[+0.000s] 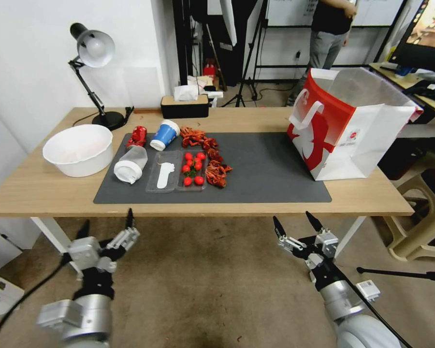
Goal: Pick up the trash from the table and place it into the takeout bag.
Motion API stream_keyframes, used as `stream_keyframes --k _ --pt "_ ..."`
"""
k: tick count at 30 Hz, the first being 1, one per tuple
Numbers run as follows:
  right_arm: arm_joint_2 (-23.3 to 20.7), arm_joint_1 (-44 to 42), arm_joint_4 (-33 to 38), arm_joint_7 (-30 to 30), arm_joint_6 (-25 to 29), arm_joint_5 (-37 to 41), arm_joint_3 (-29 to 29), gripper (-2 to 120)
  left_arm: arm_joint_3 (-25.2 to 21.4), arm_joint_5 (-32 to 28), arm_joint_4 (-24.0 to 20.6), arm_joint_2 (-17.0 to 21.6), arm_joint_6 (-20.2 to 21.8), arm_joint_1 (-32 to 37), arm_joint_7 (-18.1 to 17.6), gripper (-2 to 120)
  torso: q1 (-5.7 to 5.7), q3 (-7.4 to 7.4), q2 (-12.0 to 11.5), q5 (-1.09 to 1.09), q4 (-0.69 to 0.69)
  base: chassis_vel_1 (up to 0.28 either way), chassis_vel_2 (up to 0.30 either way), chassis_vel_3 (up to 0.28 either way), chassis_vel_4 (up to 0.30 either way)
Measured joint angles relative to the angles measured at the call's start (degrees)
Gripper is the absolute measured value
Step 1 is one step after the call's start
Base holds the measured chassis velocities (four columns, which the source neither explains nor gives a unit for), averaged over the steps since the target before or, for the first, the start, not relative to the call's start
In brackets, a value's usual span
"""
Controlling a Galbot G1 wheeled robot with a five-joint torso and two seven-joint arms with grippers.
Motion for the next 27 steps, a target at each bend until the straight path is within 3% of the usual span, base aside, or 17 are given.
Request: stream_keyframes --k 1,2,6,9,21,23,25,27 --pt "-0.08 0.13 0.00 0.05 -0.12 0.04 -0.07 100 -1.11 -2.41 0.40 2.46 0.83 -1.12 -0.06 100 0.00 0.00 0.00 0.00 -0.04 0.000 0.000 0.000 0.000" --pt "-0.08 0.13 0.00 0.05 -0.12 0.04 -0.07 100 -1.11 -2.41 0.40 2.46 0.83 -1.12 -0.06 100 0.00 0.00 0.00 0.00 -0.04 0.000 0.000 0.000 0.000" --pt "-0.03 0.19 0.52 0.48 -0.64 -0.12 -0.20 100 -3.87 -10.56 3.89 11.51 2.63 -4.93 -0.19 100 0.00 0.00 0.00 -0.01 -0.02 0.000 0.000 0.000 0.000" --pt "0.00 0.11 0.94 0.71 -0.89 -0.33 -0.27 100 -4.36 -13.19 5.14 14.96 3.24 -6.47 -0.19 100 0.00 0.00 0.00 -0.01 -0.04 0.000 0.000 0.000 0.000" --pt "0.01 -0.59 2.24 1.41 -1.61 -1.22 -0.23 100 -2.05 -17.82 8.96 23.17 6.87 -13.34 -1.59 100 0.00 0.00 0.00 0.00 -0.03 0.000 0.000 0.000 0.000" --pt "0.01 -0.59 2.24 1.41 -1.61 -1.22 -0.23 100 -2.05 -17.82 8.96 23.17 6.87 -13.34 -1.59 100 0.00 0.00 0.00 0.00 -0.03 0.000 0.000 0.000 0.000" --pt "0.11 -1.64 2.84 1.53 -1.83 -1.71 0.51 100 1.91 -22.87 11.92 27.85 10.28 -19.74 -4.71 100 0.00 0.01 0.00 0.00 -0.05 0.000 0.000 0.000 0.000" --pt "0.15 -1.99 2.92 1.53 -1.85 -1.93 0.76 100 3.17 -24.38 13.34 29.32 10.96 -22.00 -5.28 100 0.00 0.00 0.00 0.03 -0.06 0.000 0.000 0.000 0.000"
